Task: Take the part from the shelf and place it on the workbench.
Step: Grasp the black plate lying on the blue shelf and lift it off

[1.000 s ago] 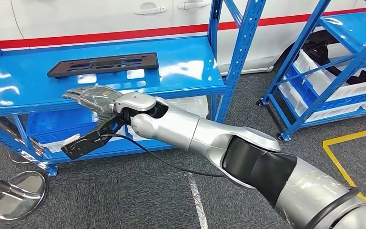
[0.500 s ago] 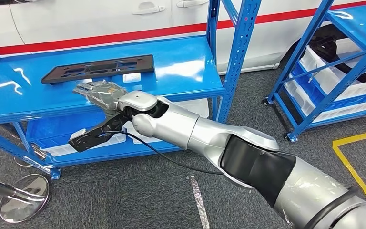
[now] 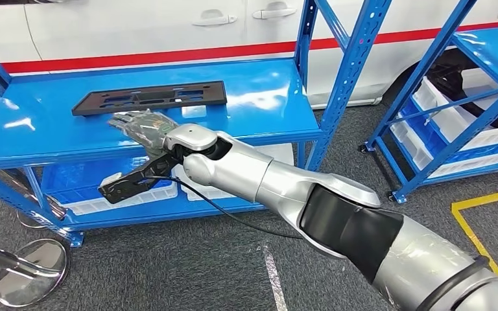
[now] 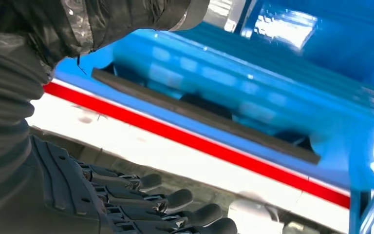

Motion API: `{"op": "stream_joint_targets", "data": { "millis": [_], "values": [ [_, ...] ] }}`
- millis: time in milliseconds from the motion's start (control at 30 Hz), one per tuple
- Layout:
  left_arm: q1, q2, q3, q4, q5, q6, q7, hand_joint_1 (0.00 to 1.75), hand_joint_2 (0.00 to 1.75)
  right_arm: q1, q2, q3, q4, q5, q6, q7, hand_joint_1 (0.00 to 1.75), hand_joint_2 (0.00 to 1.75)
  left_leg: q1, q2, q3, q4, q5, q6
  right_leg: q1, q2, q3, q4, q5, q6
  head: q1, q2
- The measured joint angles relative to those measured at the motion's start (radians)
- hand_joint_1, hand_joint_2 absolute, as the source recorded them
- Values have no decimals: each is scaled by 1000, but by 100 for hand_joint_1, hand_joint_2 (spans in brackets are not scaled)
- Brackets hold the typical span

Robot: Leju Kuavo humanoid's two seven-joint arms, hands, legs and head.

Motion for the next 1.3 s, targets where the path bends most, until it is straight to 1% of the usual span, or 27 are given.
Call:
{"op": "stream_joint_targets", "data": {
  "millis": [33, 67, 133, 167, 233, 300, 333, 367, 433, 467, 500, 533, 567, 633, 667, 767, 833, 867, 933, 967, 1000, 1033, 1067, 1133, 1167, 1200, 1300],
  "values": [
    [2, 0, 0, 0, 0, 0, 0, 0, 0, 2, -1, 0, 2, 0, 0, 0, 0, 175, 0, -1, 5, 6, -9, -1, -1, 0, 1, -27, 32, 0, 0, 0],
    [3, -1, 0, 0, 0, 0, 0, 0, 0, 3, -2, 0, 3, 1, 0, 1, 0, 175, 1, -3, 10, 14, -19, -3, -2, 0, 19, -85, 75, -1, 0, 0],
    [4, -2, 0, 0, 1, -2, 0, 0, 0, 2, -3, 0, 5, 2, 0, 1, 0, 175, -2, -5, 14, 31, -41, -13, -2, 1, 64, -192, 122, -4, -1, 0],
    [3, -3, 0, 0, 1, -2, 0, 0, 0, 2, -3, 0, 6, 2, 1, 1, 0, 175, -3, -5, 14, 37, -48, -19, -1, 2, 78, -221, 126, -6, -2, 0],
    [3, -3, 0, 0, 1, -4, 0, 0, 0, 3, -5, 0, 8, 2, 2, 3, 0, 175, -4, -5, 16, 38, -55, -28, 3, 5, 86, -233, 115, -14, -3, 0],
    [3, -4, 0, 0, 1, -5, 0, 0, 0, 2, -6, 0, 10, 4, 2, 6, 0, 175, -2, -2, 19, 40, -62, -38, 0, 6, 99, -240, 109, -25, -3, 0],
    [3, -4, 0, 0, 2, -5, 0, 0, 0, 1, -6, 0, 10, 5, 2, 6, 0, 175, -1, -1, 11, 62, -71, -45, -4, 6, 109, -246, 106, -31, -4, 0],
    [2, -4, 0, 0, 2, -5, 0, 0, 0, 0, -5, 0, 10, 7, 3, 7, 0, 175, 0, 1, -11, 105, -85, -51, -7, 5, 121, -252, 102, -35, -4, 0],
    [2, -4, 0, 0, 2, -6, -1, 0, 0, 0, -5, 0, 12, 9, 8, 7, 0, 175, 4, 2, -89, 231, -116, -62, -7, 5, 141, -258, 90, -40, -4, 0],
    [3, -4, 0, 0, 1, -6, -1, 0, 0, 2, -5, 0, 13, 10, 10, 7, 0, 175, 6, 2, -129, 282, -119, -65, -7, 5, 152, -259, 82, -40, -4, 0],
    [5, -4, 0, 0, 1, -7, -1, 0, 0, 4, -5, 0, 14, 10, 12, 7, 0, 175, 7, 2, -155, 302, -105, -66, -7, 5, 163, -259, 73, -39, -4, 0],
    [7, -4, 0, 0, 1, -7, -1, 0, 0, 6, -5, 0, 15, 10, 13, 7, 0, 175, 8, 2, -163, 284, -70, -65, -7, 6, 175, -259, 63, -39, -4, 0],
    [8, -4, 0, 0, 1, -8, 0, 0, 0, 6, -5, 0, 15, 10, 13, 6, 0, 175, 7, 2, -152, 228, -17, -62, -7, 7, 190, -259, 53, -37, -4, 0],
    [8, -4, 0, 1, 1, -8, 0, 0, 0, 4, -5, 0, 16, 10, 14, 7, 0, 175, 1, 1, -109, 105, 66, -51, -6, 8, 216, -265, 34, -32, -4, 0],
    [7, -3, 0, 1, 0, -8, 0, 0, 0, 3, -4, 0, 16, 10, 15, 7, 0, 175, -3, 1, -88, 62, 80, -42, -6, 9, 225, -272, 28, -27, -5, 0],
    [3, -2, 0, 2, -2, -8, 1, 0, 0, 3, -2, 0, 17, 12, 18, 7, 0, 175, -11, 4, -53, 6, 51, -18, -3, 9, 238, -283, 30, -12, -5, 0],
    [3, -3, 0, 2, -1, -8, 1, 0, 0, 4, -2, 0, 17, 13, 19, 6, 0, 175, -5, 4, -27, -16, 37, -9, -2, 5, 223, -244, 31, -6, -4, 0],
    [3, -3, 0, 2, -1, -9, 1, 0, 0, 4, -2, 0, 18, 13, 20, 6, 0, 175, -3, 2, -14, -22, 33, -4, -1, 4, 197, -198, 22, -5, -3, 0],
    [3, -3, -1, 2, -1, -10, 1, 0, 0, 10, -2, 0, 20, 13, 23, 5, 0, 175, -2, 0, 5, -26, 19, 4, -2, 4, 116, -81, -17, -2, -3, 0],
    [3, -3, -1, 2, -1, -10, 1, 0, 0, 14, -2, 0, 22, 13, 24, 5, 0, 175, -2, -1, 15, -25, 10, 5, -2, 4, 75, -35, -39, 1, -3, 0],
    [4, -3, -1, 2, -1, -11, 1, 0, 0, 19, -2, 0, 24, 14, 26, 5, 0, 175, -2, -3, 26, -24, -1, 4, -3, 3, 47, -17, -49, 4, -3, 0],
    [5, -3, -1, 2, -1, -11, 1, 0, 0, 23, -3, 0, 26, 14, 28, 6, 0, 175, -2, -6, 38, -22, -12, 3, -3, 3, 33, -29, -39, 6, -3, 0],
    [6, -4, -1, 2, -1, -11, 1, 0, 0, 24, -3, 0, 28, 15, 30, 7, 0, 175, -1, -8, 52, -19, -24, 1, -4, 2, 33, -71, -4, 8, -2, 0],
    [7, -5, -1, 2, -1, -11, 1, 0, 0, 24, -6, 0, 34, 16, 38, 10, 0, 175, -1, -10, 72, -7, -51, -8, -4, 2, 51, -191, 99, 7, -3, 0],
    [6, -5, -1, 2, -1, -11, 1, 0, 0, 24, -7, 0, 38, 16, 43, 12, 0, 175, -1, -10, 76, 0, -64, -14, -2, 2, 58, -232, 130, 0, -4, 0],
    [4, -4, -1, 2, -1, -11, 1, 0, 0, 26, -7, 0, 41, 17, 47, 13, 0, 175, -2, -10, 77, 6, -75, -21, -1, 3, 61, -250, 147, -7, -5, 0],
    [2, -4, -1, 2, -1, -10, 2, 0, 0, 25, -6, 0, 48, 23, 54, 17, 0, 175, -3, -9, 77, 19, -87, -35, 0, 5, 68, -247, 144, -29, -6, 0]
  ]
}}
